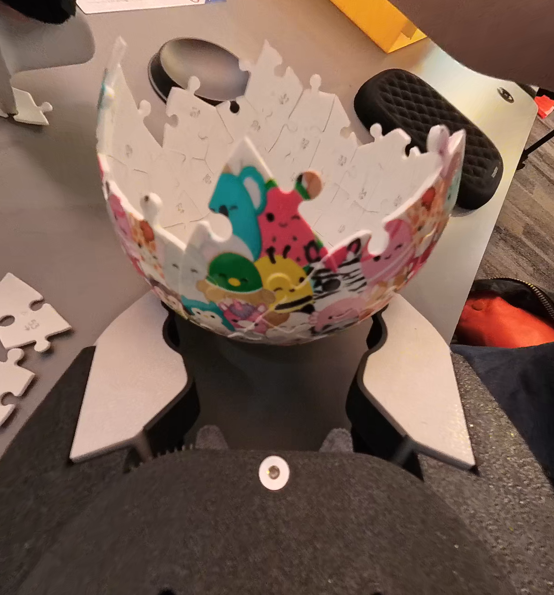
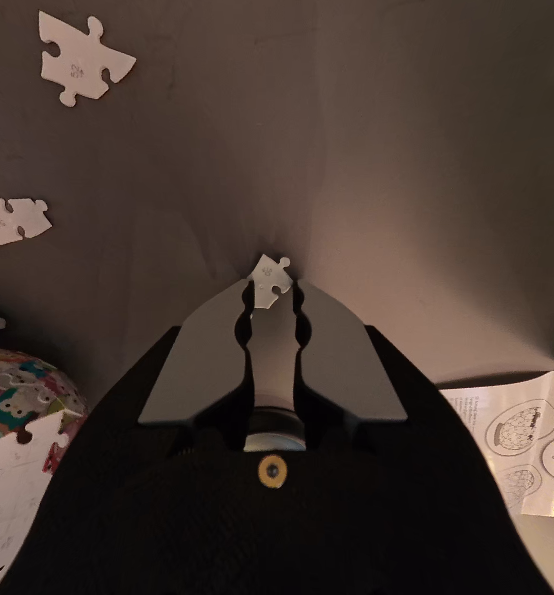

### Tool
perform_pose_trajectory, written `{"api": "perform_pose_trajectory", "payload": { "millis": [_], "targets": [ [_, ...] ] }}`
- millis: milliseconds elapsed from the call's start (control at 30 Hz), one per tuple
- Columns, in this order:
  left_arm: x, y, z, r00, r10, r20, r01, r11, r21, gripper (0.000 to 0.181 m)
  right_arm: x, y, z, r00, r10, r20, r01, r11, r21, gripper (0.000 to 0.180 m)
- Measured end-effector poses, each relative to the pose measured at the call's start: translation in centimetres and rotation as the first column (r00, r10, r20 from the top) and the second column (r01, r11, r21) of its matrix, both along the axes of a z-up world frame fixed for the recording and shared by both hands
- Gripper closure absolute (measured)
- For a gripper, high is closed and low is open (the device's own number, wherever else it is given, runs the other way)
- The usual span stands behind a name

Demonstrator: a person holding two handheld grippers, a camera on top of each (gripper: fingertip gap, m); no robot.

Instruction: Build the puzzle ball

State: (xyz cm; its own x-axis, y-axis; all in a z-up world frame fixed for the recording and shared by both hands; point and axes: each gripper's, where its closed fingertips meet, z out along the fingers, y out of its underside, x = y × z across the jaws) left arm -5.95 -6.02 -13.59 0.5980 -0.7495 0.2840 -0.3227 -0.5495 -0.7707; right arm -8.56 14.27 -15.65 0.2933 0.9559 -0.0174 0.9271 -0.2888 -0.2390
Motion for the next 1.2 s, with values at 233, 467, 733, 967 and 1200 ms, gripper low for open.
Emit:
{"api": "perform_pose_trajectory", "payload": {
  "millis": [233, 467, 733, 967, 1200],
  "targets": [
    [0.0, 0.0, -0.1, 1.000, 0.009, -0.022, -0.009, 1.000, 0.023, 0.065, 0.0, -0.2, 0.0, 0.999, -0.046, 0.025, 0.046, 0.999, -0.027, 0.148],
    [-0.1, 0.1, 0.1, 1.000, 0.014, -0.019, -0.014, 0.999, 0.034, 0.065, -0.2, -1.0, 0.0, 0.996, -0.042, 0.074, 0.046, 0.998, -0.043, 0.155],
    [-0.4, -0.1, 0.5, 1.000, 0.018, 0.008, -0.018, 0.999, 0.043, 0.065, -0.3, -0.6, 0.3, 0.999, -0.035, 0.009, 0.035, 0.999, -0.004, 0.164],
    [-1.6, -0.5, 0.4, 0.999, 0.047, -0.016, -0.046, 0.997, 0.066, 0.065, 0.1, -0.8, 0.2, 1.000, -0.011, -0.028, 0.012, 1.000, 0.013, 0.156],
    [-3.9, -1.9, 1.5, 0.996, 0.068, 0.063, -0.072, 0.995, 0.066, 0.064, 0.0, -0.1, 4.8, 0.950, -0.059, -0.306, 0.110, 0.982, 0.152, 0.143]
  ]
}}
